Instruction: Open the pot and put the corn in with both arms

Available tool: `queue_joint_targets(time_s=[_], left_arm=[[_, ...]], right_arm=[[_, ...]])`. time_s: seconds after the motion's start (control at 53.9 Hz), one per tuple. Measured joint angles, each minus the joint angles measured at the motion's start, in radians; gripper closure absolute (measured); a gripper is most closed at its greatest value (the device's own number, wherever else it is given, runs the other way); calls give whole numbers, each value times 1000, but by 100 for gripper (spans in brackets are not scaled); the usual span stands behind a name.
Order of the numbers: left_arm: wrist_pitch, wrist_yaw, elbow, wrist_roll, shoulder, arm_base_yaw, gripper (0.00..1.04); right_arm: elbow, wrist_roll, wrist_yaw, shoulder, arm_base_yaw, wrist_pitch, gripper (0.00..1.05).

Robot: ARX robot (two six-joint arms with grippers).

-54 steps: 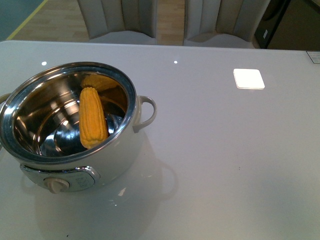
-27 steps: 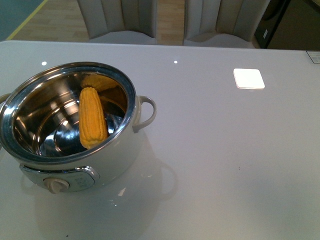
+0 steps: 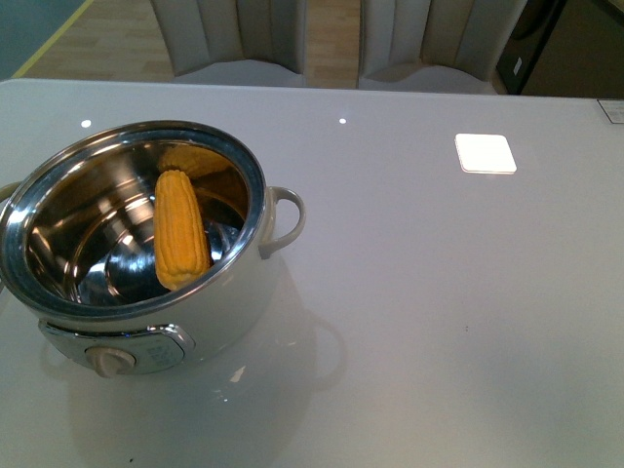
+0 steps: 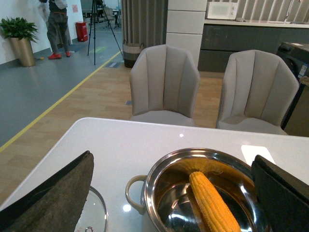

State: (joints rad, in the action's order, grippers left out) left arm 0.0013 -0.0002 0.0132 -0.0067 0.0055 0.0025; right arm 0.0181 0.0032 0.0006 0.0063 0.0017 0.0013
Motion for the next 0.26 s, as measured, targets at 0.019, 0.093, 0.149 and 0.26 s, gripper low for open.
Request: queue_joint_targets(time_s=[0.019, 0.093, 0.149, 0.26], left_arm=[[0, 0, 0, 0, 0, 0, 7], [0, 0, 0, 0, 0, 0, 7], [0, 0, 0, 0, 0, 0, 7], [0, 0, 0, 0, 0, 0, 7]], right_arm=[[0, 0, 0, 0, 0, 0, 9], [0, 0, 0, 0, 0, 0, 9], [0, 0, 0, 0, 0, 0, 9], [0, 0, 0, 0, 0, 0, 9]])
